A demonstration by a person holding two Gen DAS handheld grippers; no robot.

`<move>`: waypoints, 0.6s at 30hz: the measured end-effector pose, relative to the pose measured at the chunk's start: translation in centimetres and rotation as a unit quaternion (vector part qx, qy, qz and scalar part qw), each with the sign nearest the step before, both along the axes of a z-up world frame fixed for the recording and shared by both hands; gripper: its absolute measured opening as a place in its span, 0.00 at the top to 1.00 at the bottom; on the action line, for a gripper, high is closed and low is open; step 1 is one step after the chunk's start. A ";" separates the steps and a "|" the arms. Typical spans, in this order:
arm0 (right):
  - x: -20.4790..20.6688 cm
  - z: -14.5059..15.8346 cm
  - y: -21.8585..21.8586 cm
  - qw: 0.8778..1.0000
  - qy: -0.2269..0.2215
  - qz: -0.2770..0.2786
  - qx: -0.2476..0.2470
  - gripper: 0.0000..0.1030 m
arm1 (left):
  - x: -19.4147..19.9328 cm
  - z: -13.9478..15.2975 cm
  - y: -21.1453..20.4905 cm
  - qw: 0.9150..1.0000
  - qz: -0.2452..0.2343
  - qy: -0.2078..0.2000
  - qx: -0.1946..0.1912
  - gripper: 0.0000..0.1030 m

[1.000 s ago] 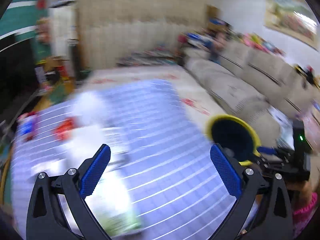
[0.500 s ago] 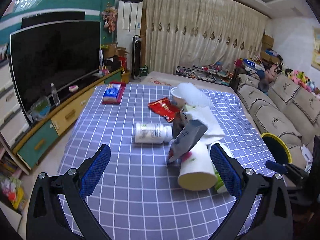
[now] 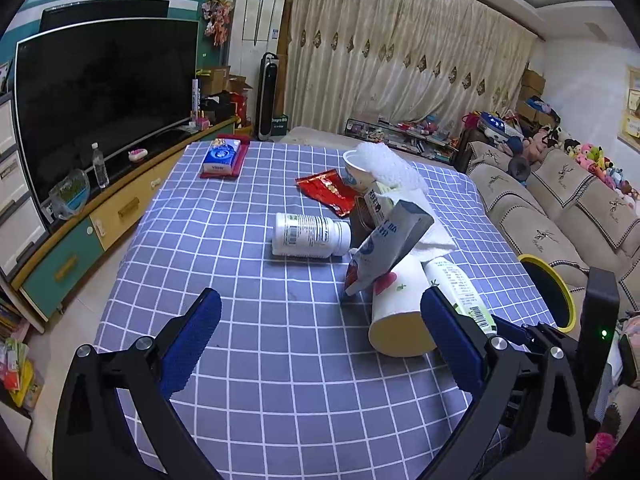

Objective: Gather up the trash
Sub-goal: 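Grasp the green-labelled bottle with the right tool and lift it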

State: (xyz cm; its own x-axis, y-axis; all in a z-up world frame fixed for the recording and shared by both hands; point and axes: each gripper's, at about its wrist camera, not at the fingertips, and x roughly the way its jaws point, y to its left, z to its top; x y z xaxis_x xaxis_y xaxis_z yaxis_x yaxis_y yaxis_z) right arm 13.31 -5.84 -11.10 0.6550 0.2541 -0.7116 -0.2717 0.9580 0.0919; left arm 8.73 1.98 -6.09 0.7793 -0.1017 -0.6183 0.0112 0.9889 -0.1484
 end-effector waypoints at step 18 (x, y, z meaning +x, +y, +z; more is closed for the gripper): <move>1.2 -0.9 -2.4 0.999 0.005 -0.009 0.037 0.37 | 0.9 -1.8 -0.6 1.000 -0.002 0.015 -0.012 0.05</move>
